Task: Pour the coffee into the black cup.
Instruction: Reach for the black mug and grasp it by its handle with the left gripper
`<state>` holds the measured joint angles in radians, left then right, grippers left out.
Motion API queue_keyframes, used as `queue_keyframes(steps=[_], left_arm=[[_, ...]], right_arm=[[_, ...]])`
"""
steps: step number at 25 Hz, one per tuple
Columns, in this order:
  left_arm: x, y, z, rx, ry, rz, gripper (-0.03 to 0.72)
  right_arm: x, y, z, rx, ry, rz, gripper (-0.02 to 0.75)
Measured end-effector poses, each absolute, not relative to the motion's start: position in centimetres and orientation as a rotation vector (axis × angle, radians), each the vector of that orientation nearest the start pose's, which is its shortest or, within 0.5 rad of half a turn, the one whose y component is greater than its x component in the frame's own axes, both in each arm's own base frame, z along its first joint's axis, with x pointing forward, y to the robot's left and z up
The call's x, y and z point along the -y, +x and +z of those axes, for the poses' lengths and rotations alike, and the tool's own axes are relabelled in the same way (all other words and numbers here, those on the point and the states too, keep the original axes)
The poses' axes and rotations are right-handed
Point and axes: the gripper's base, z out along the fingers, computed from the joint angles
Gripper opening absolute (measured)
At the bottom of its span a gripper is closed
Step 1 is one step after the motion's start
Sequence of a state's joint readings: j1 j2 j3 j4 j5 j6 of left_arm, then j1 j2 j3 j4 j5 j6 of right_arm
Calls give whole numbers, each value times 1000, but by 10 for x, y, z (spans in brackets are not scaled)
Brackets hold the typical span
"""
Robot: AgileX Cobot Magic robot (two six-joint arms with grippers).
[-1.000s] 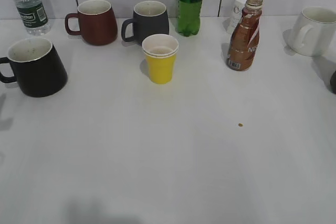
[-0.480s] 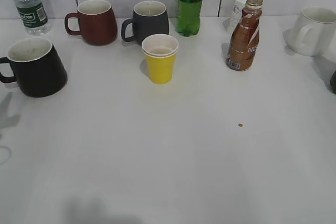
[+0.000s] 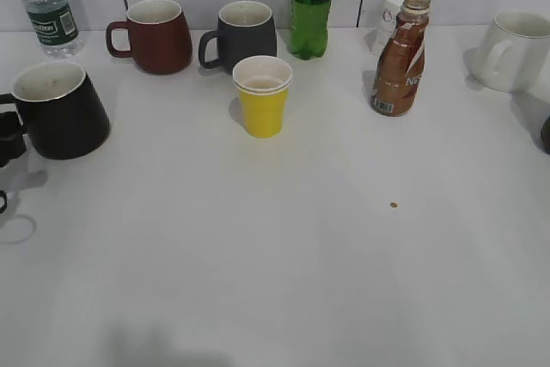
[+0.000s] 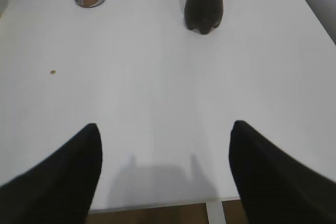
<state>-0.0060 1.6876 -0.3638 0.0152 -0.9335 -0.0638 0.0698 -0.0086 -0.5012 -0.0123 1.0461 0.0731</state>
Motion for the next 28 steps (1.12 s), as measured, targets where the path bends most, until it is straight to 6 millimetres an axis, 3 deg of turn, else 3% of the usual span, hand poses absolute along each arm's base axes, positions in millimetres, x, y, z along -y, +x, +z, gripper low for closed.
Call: queue_keyframes(steps=[22,25,28], left_arm=[[-7,311,123,-1867,-32,-35,433],[-9,328,120,-1831,23,-48,374],[-7,340,116,-1790,83,-70,186]], right_arm=[[1,-6,279,-2020,3,76,589],[1,-6,279,-2020,3,76,589],[1,-6,279,-2020,3,76,589]])
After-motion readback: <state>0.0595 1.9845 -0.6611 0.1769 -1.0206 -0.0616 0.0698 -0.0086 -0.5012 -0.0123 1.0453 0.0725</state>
